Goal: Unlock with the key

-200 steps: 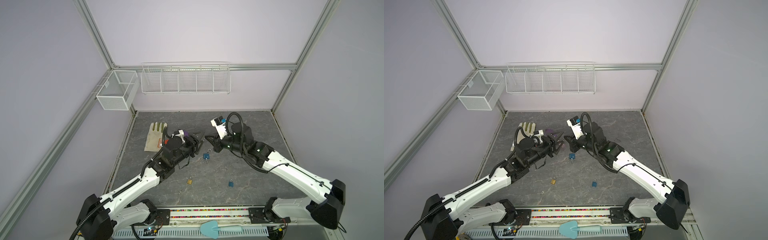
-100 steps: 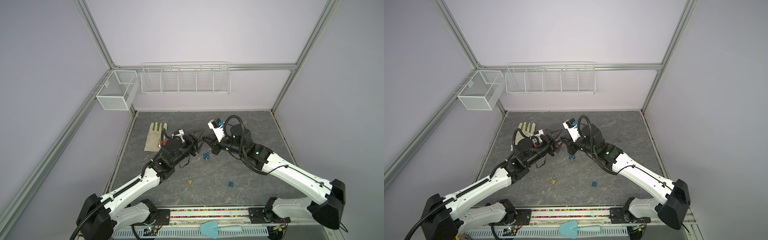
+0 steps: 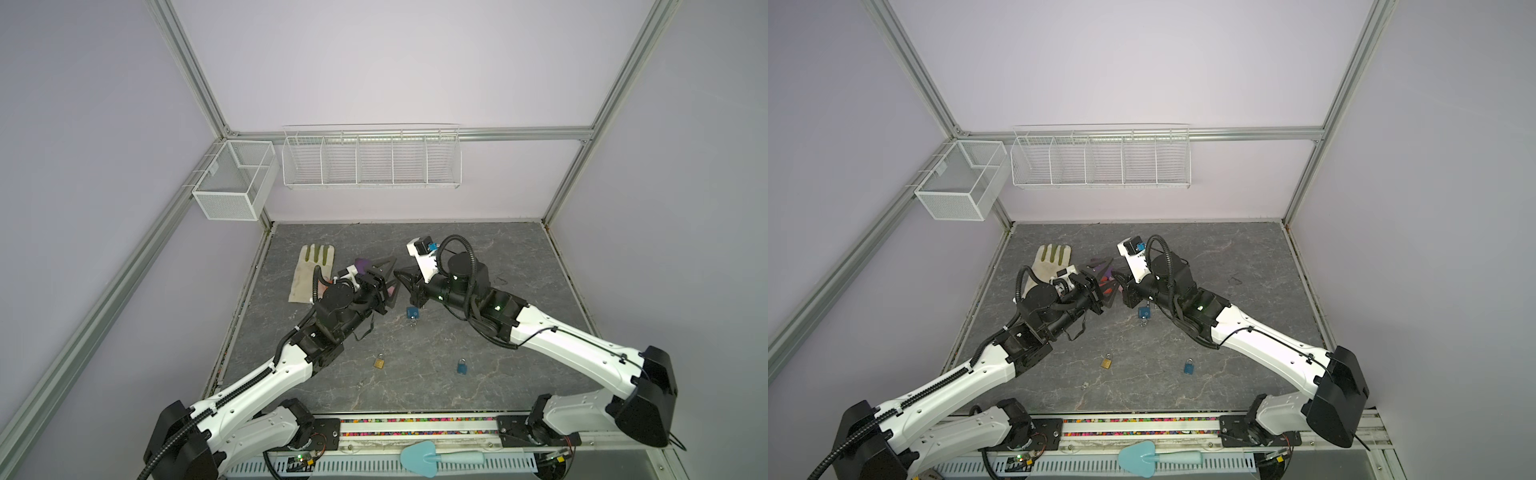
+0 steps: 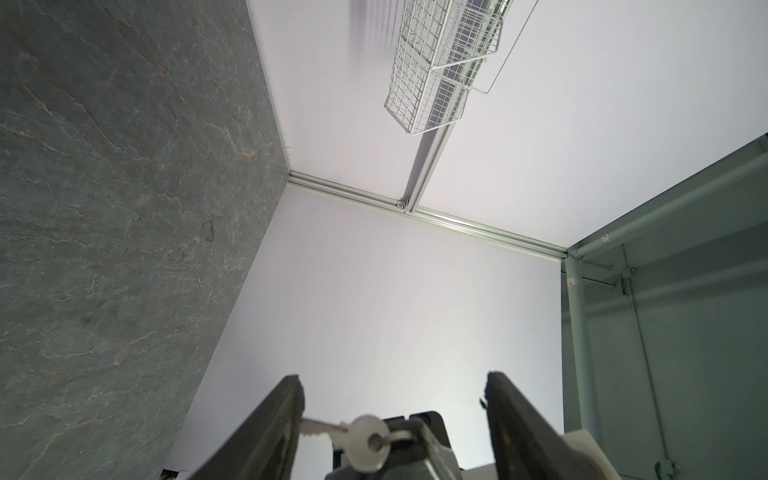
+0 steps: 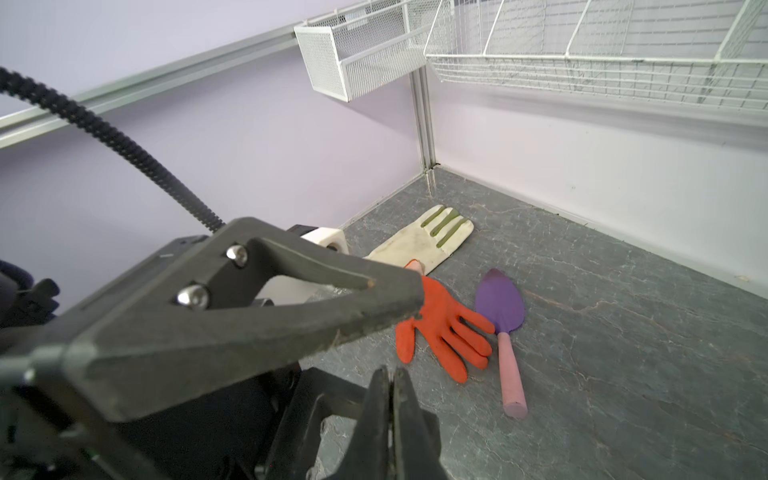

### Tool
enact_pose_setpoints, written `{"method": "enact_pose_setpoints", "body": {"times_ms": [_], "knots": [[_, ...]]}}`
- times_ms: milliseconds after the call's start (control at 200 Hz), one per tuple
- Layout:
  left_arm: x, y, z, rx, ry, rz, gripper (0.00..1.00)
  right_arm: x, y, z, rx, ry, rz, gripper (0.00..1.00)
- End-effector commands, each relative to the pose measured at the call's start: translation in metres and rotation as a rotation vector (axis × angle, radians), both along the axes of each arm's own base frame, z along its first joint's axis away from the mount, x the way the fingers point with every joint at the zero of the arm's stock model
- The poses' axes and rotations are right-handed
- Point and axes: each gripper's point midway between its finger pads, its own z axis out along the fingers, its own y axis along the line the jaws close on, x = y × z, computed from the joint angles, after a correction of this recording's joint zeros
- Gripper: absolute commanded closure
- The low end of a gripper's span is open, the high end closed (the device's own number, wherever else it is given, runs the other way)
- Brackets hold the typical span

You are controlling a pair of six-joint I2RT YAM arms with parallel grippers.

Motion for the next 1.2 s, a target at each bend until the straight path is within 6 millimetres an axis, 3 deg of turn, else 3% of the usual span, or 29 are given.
{"method": "enact_pose_setpoints", "body": {"times_ms": [0,540,1194], "knots": [[0.004,0.006,0.001,-0.061,0.008,0.034,0.33,-0.001,0.001,0.001,-0.002,-0.031,0.000,0.93],[0.005,0.023,-0.008,-0.042,0.026,0.111,0.44,-0.012,-0.006,-0.001,-0.014,-0.040,0.027,0.93],[0.004,0.024,-0.001,-0.032,0.001,0.109,0.79,-0.013,-0.002,0.002,-0.001,-0.040,0.048,0.93]]}}
